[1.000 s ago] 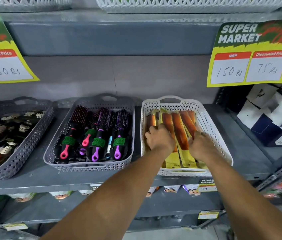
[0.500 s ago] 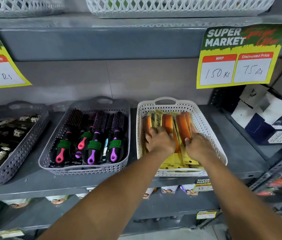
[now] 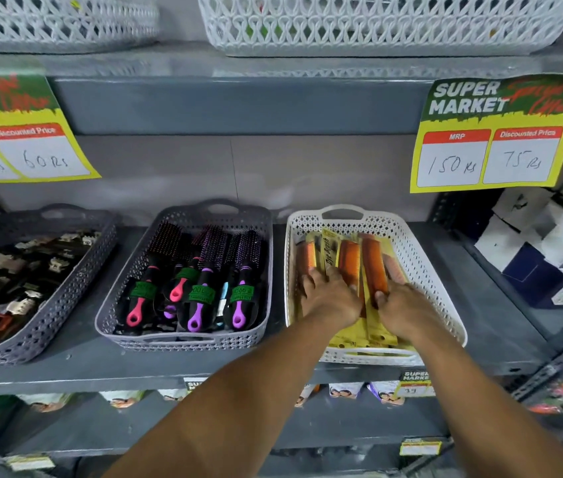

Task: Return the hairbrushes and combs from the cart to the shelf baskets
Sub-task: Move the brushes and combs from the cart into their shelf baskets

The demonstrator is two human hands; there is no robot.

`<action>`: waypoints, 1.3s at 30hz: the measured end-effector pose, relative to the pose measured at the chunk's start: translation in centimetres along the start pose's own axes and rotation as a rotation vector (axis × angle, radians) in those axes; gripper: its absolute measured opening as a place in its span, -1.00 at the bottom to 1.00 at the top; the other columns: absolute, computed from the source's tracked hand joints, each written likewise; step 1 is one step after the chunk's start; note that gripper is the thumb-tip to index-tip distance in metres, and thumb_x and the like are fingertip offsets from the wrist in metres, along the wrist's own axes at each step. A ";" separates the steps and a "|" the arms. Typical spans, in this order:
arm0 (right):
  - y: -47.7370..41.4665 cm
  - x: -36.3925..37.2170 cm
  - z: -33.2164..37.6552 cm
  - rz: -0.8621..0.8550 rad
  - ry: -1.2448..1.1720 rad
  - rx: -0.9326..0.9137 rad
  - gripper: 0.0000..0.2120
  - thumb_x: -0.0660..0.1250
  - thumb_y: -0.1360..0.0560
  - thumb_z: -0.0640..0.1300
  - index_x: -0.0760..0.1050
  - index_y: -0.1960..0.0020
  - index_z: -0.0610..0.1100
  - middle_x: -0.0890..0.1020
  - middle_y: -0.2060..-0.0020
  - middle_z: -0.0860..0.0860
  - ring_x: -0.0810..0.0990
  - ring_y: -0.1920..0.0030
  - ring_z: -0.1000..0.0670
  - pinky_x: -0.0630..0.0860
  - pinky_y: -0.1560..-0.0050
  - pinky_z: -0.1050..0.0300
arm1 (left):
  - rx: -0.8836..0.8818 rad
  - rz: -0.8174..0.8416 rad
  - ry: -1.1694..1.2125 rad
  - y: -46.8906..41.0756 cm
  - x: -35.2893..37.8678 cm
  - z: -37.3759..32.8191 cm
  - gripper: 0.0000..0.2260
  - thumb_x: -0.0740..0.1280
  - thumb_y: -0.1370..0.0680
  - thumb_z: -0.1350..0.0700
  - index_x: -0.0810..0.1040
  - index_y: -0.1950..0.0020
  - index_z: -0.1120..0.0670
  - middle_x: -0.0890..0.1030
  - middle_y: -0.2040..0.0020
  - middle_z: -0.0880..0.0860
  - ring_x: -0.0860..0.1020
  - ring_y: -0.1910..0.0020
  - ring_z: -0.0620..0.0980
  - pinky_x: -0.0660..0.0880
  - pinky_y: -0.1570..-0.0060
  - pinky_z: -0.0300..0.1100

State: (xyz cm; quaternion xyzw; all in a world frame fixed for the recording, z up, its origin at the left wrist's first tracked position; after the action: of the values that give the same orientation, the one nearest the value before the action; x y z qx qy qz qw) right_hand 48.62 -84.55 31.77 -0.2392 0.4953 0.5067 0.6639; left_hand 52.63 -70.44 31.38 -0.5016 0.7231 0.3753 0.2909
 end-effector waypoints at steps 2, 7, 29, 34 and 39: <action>0.4 -0.5 0.2 -0.011 -0.015 0.004 -0.49 0.10 -0.55 0.02 0.08 -0.48 0.09 0.43 -0.37 -0.14 0.44 -0.30 -0.22 0.41 -0.29 -0.18 | 0.031 -0.006 0.000 0.0 -0.1 -0.2 -0.41 0.04 -0.59 -0.11 -0.10 -0.55 0.06 -0.12 -0.58 0.15 -0.13 -0.53 0.25 0.00 -0.44 0.19; 1.7 -1.9 0.9 -0.122 -0.059 -0.054 -0.43 0.09 -0.56 0.01 -0.02 -0.52 0.12 0.26 -0.48 -0.12 0.23 -0.46 -0.19 0.27 -0.40 -0.19 | 0.073 -0.042 -0.017 0.1 -0.7 0.0 -0.43 0.00 -0.59 -0.11 -0.03 -0.55 0.08 -0.04 -0.58 0.16 -0.04 -0.52 0.26 0.06 -0.44 0.17; 2.9 -0.5 1.7 0.009 0.045 -0.163 -0.62 0.15 -0.51 -0.09 0.42 -0.31 -0.09 0.26 -0.47 -0.12 0.17 -0.48 -0.16 0.26 -0.41 -0.20 | -0.101 -0.182 -0.057 -0.5 0.2 -0.7 -0.43 0.03 -0.57 0.01 -0.07 -0.54 0.07 -0.14 -0.56 0.25 -0.20 -0.50 0.32 -0.16 -0.43 0.23; 2.8 -1.0 0.5 -0.007 0.091 -0.056 -0.65 0.11 -0.50 -0.06 0.48 -0.21 -0.12 0.41 -0.34 -0.12 0.28 -0.39 -0.21 0.31 -0.37 -0.18 | 0.225 -0.232 -0.197 -1.1 -0.8 -2.8 -0.39 0.20 -0.54 0.07 -0.02 -0.53 -0.08 -0.08 -0.59 0.11 -0.20 -0.51 0.29 -0.13 -0.39 0.34; 2.9 -1.8 0.0 -0.012 0.104 -0.028 -0.68 0.13 -0.51 -0.12 0.44 -0.21 -0.16 0.48 -0.30 -0.14 0.43 -0.30 -0.20 0.40 -0.29 -0.14 | 0.338 -0.096 -0.353 -2.1 -0.3 -2.0 -0.50 0.02 -0.60 0.01 0.02 -0.53 0.00 -0.03 -0.59 0.05 -0.11 -0.54 0.18 -0.09 -0.42 0.28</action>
State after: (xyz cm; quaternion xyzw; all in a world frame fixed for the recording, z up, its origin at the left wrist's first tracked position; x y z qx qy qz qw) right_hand 46.03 -84.27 33.97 -0.2775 0.5207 0.4966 0.6366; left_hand 54.62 -72.46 32.18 -0.4061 0.6889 0.3165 0.5102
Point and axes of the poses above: each hand's wrist, its own y-axis away from the middle knuckle, its own x-axis out of the palm, z = x × y, the point moved 9 cm from there along -y, towards the middle knuckle
